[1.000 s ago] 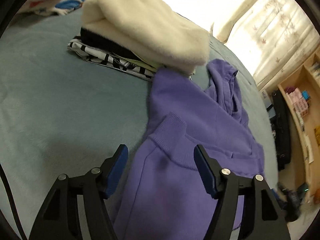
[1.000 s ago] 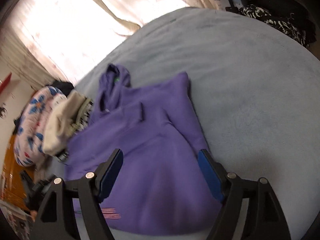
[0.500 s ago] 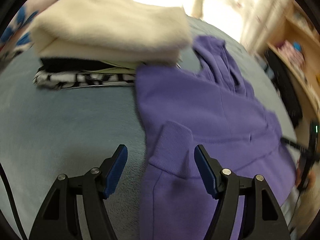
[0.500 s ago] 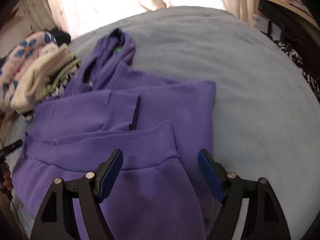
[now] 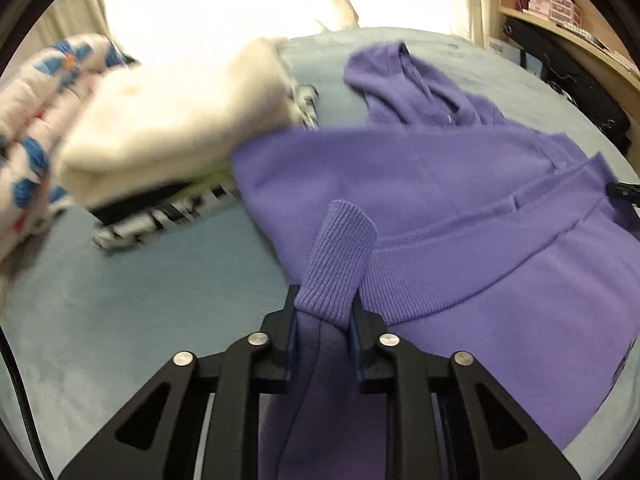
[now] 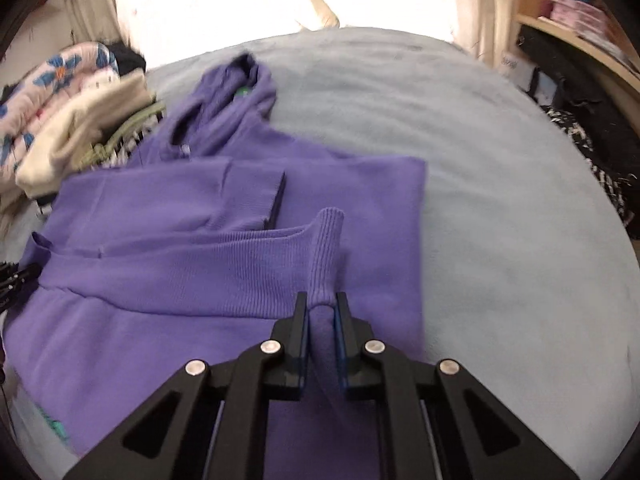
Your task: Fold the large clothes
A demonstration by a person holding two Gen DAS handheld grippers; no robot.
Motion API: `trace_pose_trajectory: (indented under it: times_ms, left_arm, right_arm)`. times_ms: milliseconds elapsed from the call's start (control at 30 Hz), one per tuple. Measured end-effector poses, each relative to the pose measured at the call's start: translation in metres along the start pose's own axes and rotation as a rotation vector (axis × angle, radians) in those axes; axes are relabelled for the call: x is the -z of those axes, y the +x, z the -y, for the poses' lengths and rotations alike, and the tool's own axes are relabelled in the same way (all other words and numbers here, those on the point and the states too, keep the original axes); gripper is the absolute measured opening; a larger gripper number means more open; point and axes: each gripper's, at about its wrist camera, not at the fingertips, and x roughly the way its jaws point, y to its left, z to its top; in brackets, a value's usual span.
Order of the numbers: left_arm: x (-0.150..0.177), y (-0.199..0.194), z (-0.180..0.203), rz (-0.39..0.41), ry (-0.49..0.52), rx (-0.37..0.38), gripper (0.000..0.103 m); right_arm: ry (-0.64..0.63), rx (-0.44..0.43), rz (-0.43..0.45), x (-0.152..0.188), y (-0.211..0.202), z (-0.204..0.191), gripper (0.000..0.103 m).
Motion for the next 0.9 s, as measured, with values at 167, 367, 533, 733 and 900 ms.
trace_pose_trajectory:
  times_ms: [167, 367, 533, 733, 900]
  left_arm:
    - [-0.018, -0.051, 0.012, 0.138, 0.05, -0.078, 0.011]
    - [-0.043, -0.069, 0.009, 0.195, 0.012, -0.102, 0.011]
    - [-0.079, -0.051, 0.011, 0.245, -0.028, -0.155, 0.011]
    - [-0.11, 0.014, 0.011, 0.243, -0.06, -0.2, 0.011]
    - [-0.1, 0.103, 0.02, 0.12, -0.036, -0.242, 0.011]
  right_arm:
    - [0.051, -0.009, 0.149, -0.008, -0.054, 0.009, 0.01]
    - [0.067, -0.009, 0.272, -0.027, -0.089, 0.007, 0.01]
    - [0.108, 0.014, 0.309, -0.054, -0.077, 0.008, 0.01]
    - [0.153, 0.092, 0.252, -0.087, -0.006, 0.013, 0.01]
    - [0.19, 0.209, 0.04, -0.079, 0.092, 0.018, 0.01]
